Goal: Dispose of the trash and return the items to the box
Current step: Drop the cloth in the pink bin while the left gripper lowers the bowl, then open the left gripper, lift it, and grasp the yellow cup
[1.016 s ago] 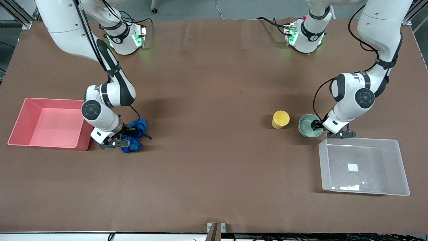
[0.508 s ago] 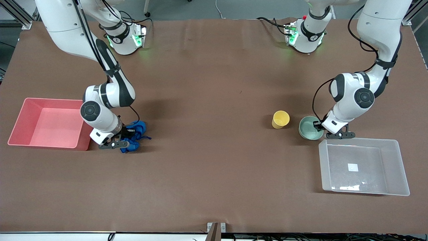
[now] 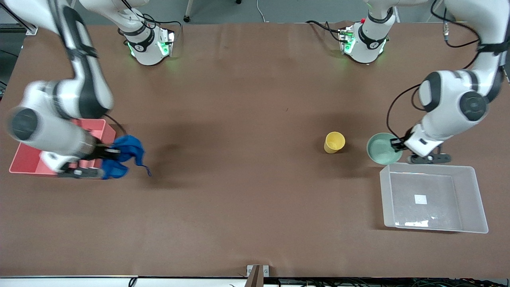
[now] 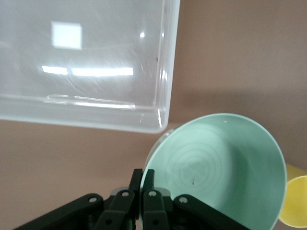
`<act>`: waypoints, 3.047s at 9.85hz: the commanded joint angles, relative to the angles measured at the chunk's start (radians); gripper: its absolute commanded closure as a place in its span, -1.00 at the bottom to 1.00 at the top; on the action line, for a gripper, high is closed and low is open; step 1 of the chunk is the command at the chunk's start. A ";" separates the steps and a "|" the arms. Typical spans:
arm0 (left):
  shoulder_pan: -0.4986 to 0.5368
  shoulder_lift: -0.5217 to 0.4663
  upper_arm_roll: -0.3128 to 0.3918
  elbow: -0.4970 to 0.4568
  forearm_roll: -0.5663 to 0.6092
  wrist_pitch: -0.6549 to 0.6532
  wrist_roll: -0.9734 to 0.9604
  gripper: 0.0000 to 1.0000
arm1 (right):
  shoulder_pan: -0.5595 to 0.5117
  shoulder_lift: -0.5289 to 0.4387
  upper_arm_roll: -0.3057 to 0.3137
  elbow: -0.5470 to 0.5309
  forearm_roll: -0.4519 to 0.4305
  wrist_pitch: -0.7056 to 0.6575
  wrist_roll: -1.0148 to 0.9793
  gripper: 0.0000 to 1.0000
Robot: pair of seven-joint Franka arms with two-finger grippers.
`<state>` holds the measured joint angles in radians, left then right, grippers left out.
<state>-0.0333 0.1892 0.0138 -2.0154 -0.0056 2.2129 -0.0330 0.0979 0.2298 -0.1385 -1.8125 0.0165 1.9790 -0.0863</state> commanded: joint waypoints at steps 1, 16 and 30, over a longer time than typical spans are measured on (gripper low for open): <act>0.010 0.197 0.035 0.229 -0.011 -0.036 0.038 1.00 | -0.046 0.003 -0.128 -0.010 0.005 0.012 -0.287 0.99; 0.069 0.509 0.126 0.463 -0.117 0.076 0.259 -0.92 | -0.050 0.125 -0.282 -0.173 0.100 0.282 -0.478 -1.00; 0.047 -0.019 -0.308 -0.144 0.029 0.046 -0.087 -1.00 | -0.063 -0.228 -0.032 0.329 0.048 -0.578 0.152 -1.00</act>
<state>0.0073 0.1339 -0.2641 -2.0640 0.0037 2.1588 -0.1058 0.0434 0.0399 -0.1871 -1.4318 0.0866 1.3871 0.0585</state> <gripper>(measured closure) 0.000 0.000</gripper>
